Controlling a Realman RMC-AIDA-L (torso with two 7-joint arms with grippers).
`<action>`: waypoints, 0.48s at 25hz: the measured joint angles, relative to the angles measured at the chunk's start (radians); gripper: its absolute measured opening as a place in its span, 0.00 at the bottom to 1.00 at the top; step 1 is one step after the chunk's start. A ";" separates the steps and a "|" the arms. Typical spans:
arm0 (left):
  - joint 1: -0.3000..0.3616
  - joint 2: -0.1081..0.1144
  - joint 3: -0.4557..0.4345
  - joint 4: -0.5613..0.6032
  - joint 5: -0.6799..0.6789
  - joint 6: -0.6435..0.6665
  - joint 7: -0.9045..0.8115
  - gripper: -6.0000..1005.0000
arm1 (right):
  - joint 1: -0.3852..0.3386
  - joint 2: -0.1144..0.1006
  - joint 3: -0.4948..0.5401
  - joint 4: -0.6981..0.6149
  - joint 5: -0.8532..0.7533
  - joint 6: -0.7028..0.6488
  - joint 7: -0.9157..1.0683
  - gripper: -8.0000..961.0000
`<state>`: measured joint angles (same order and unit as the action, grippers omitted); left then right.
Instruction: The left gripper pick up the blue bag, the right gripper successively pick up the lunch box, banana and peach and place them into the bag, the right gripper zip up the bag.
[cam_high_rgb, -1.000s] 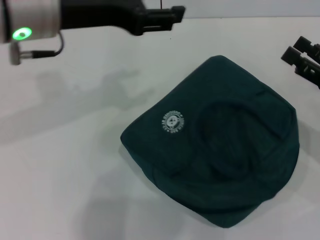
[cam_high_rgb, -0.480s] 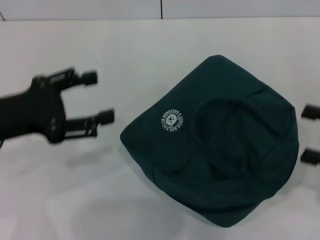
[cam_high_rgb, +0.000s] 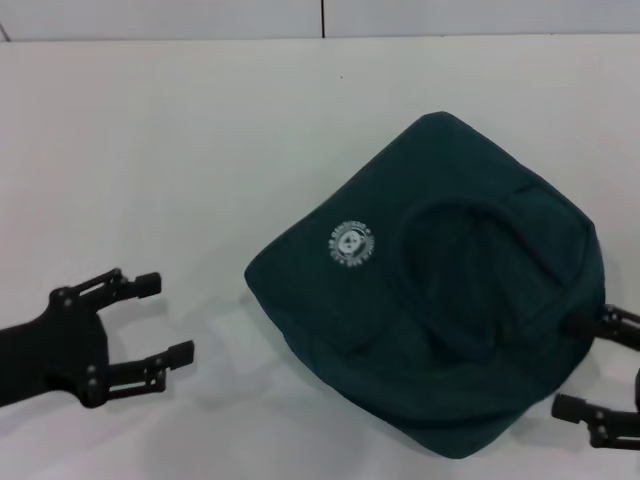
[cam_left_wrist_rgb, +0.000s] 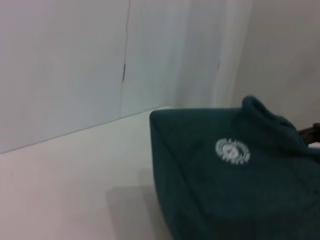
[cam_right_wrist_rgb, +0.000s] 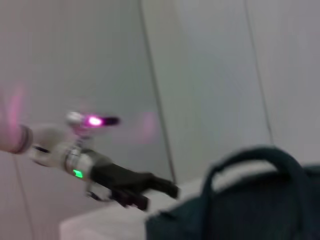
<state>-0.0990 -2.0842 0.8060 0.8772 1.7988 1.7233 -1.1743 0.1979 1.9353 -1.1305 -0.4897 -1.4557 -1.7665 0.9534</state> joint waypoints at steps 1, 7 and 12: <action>0.005 0.000 -0.018 -0.023 0.003 0.001 0.046 0.89 | 0.005 0.000 -0.001 0.023 -0.008 0.025 -0.009 0.91; 0.018 -0.001 -0.039 -0.092 0.024 -0.006 0.134 0.89 | 0.022 0.015 -0.004 0.061 -0.059 0.138 -0.026 0.91; 0.033 -0.001 -0.040 -0.095 0.023 0.002 0.145 0.89 | 0.015 0.020 0.000 0.054 -0.064 0.118 -0.034 0.91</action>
<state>-0.0660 -2.0852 0.7656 0.7826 1.8214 1.7257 -1.0296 0.2125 1.9557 -1.1306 -0.4357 -1.5201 -1.6482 0.9190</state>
